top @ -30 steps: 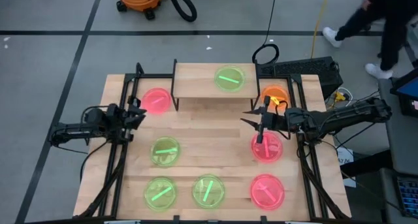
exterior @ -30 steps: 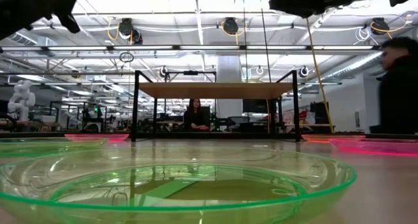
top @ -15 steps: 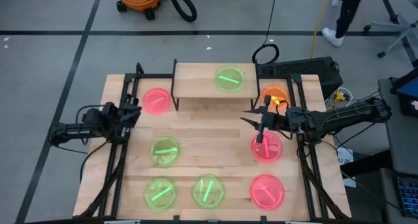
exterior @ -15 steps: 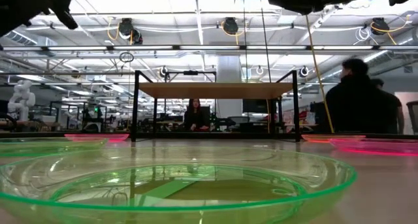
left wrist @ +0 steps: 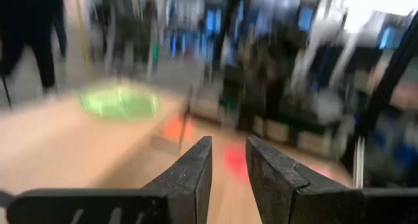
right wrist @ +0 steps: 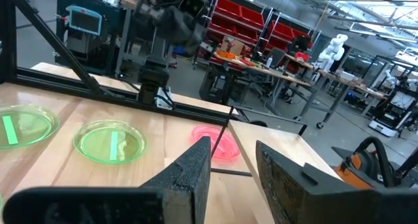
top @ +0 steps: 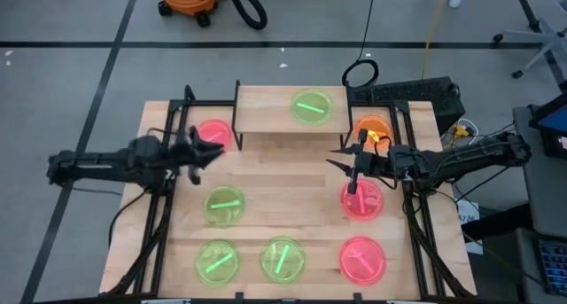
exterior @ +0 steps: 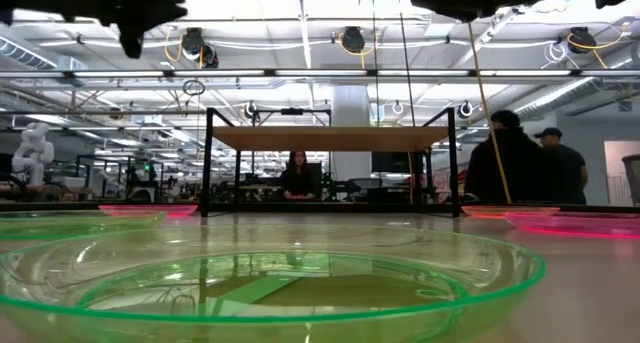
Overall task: Place and stack plates onto a shelf
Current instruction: Stack the green plate on top of the green plate on the shelf
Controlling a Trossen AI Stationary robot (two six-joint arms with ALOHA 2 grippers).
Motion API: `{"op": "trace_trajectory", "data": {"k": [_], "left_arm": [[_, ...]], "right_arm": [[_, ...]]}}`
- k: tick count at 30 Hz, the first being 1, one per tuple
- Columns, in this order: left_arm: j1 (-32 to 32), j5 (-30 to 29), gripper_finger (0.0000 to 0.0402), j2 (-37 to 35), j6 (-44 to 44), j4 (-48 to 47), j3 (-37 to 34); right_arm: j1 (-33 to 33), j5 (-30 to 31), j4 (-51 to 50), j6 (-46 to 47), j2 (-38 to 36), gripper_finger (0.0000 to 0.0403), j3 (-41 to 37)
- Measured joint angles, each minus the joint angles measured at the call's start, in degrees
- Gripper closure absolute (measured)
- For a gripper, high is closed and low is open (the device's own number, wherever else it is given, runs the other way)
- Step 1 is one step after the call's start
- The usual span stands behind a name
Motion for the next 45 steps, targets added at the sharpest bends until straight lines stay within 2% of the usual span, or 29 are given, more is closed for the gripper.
{"op": "trace_trajectory", "data": {"k": [6, 10, 12, 15, 21, 24, 26, 30, 35, 45], "left_arm": [[-6.62, -0.09, 0.0302, 18.85, 2.87, -14.33, 14.27], [-12.31, -0.12, 0.0302, 29.19, 5.34, -28.06, 26.02], [-15.13, -0.64, 0.0302, 33.75, 4.69, -36.10, 31.50], [-19.45, -2.12, 0.0303, 39.86, 1.06, -46.60, 36.17], [-26.48, -0.82, 0.0303, 49.12, -19.37, -55.44, 34.72], [-29.60, 1.15, 0.0303, 52.82, -25.13, -54.86, 33.20], [-31.95, -0.19, 0.0303, 55.04, -28.10, -53.15, 33.00], [-36.12, -3.05, 0.0303, 59.77, -30.02, -50.25, 33.00], [-40.06, -1.30, 0.0303, 64.89, -31.87, -50.33, 33.00], [-41.92, -4.50, 0.0303, 67.11, -34.99, -50.63, 32.93]], "right_arm": [[0.00, 0.02, -0.79, 0.42, 0.00, 0.0298, 0.00], [0.00, 0.02, -1.80, 0.40, 0.00, 0.0298, 0.00], [0.00, 0.02, -1.88, 0.26, 0.00, 0.0298, 0.00], [0.00, 0.02, -1.86, 0.15, 0.00, 0.0298, 0.00], [0.00, 0.02, -2.12, 0.13, 0.00, 0.0298, 0.00], [0.00, 0.02, -2.21, 0.33, 0.00, 0.0298, 0.00], [0.00, 0.02, -2.19, 0.40, 0.00, 0.0298, 0.00], [-0.01, 0.02, -2.16, 1.06, 0.00, 0.0298, 0.00], [0.00, 0.00, -1.81, 2.05, 0.00, 0.0298, 0.00], [0.00, -0.11, -3.25, 5.38, 0.02, 0.0298, 0.00]]}}
